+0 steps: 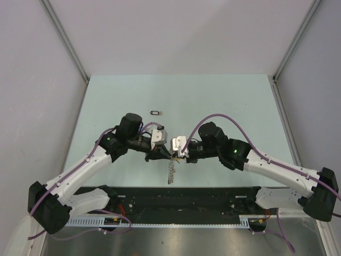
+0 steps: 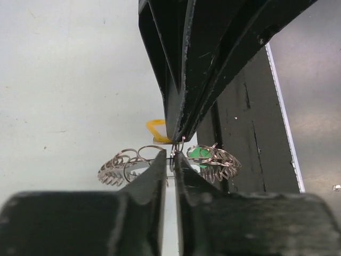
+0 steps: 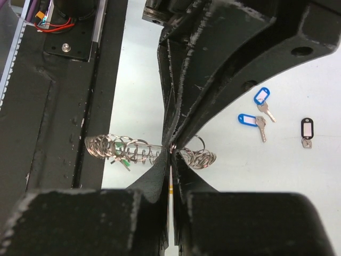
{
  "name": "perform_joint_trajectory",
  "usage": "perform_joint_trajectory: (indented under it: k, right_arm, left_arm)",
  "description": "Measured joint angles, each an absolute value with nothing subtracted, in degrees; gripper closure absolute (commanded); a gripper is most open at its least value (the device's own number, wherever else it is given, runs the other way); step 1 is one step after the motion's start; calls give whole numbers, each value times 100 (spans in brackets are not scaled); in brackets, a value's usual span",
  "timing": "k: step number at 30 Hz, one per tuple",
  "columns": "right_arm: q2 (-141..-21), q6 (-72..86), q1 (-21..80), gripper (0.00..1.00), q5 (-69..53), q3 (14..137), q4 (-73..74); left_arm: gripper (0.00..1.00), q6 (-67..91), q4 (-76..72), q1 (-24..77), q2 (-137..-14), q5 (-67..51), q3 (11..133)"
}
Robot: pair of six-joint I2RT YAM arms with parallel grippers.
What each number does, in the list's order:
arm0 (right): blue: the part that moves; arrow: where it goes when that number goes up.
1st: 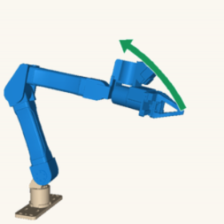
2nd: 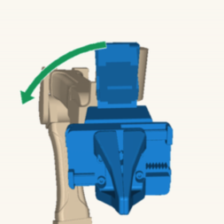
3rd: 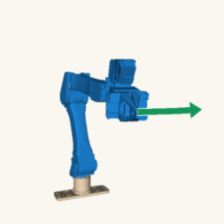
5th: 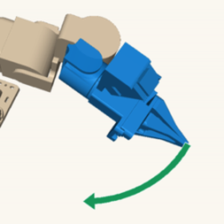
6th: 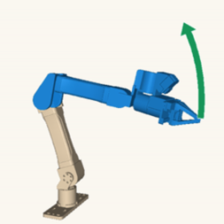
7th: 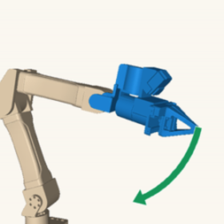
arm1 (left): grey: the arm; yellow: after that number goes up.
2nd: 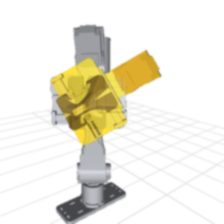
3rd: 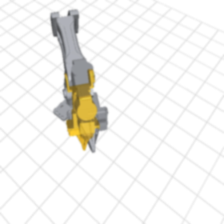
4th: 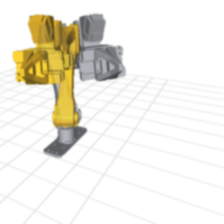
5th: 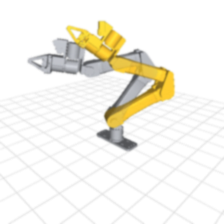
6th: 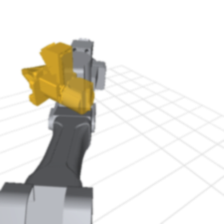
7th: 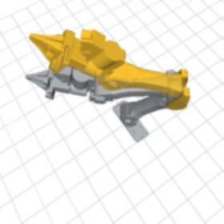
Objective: Put the keys on the keyring
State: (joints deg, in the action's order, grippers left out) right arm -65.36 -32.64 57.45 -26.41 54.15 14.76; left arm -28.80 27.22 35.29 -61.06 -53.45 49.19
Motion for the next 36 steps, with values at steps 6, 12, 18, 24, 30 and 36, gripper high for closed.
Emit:
perform_joint_trajectory:
  k: [6, 12, 18, 24, 30, 36]
  right_arm:
    - [-6536, -3264, 5754, 100, -2563, 5415, 1479]
    - [-6521, -3262, 5758, 100, -2383, 5433, 1470]
    - [-6521, -3262, 5767, 100, -2268, 5470, 1455]
    - [-6519, -3262, 5769, 100, -2231, 5478, 1369]
    - [-6547, -3260, 5767, 100, -2246, 5478, 1299]
    - [-6696, -3212, 5752, 100, -2296, 5472, 1188]
  left_arm:
    - [99, -2639, 2655, 3540, -6104, -5273, 4910]
    - [100, -1848, 1997, 3417, -5837, -5162, 4552]
    - [100, -1079, 1321, 3232, -5310, -5103, 4073]
    - [100, -661, 1033, 3131, -4984, -4965, 3913]
    - [100, -91, 390, 3094, -4860, -4814, 3632]
    - [100, 596, -456, 3055, -4853, -4652, 3236]
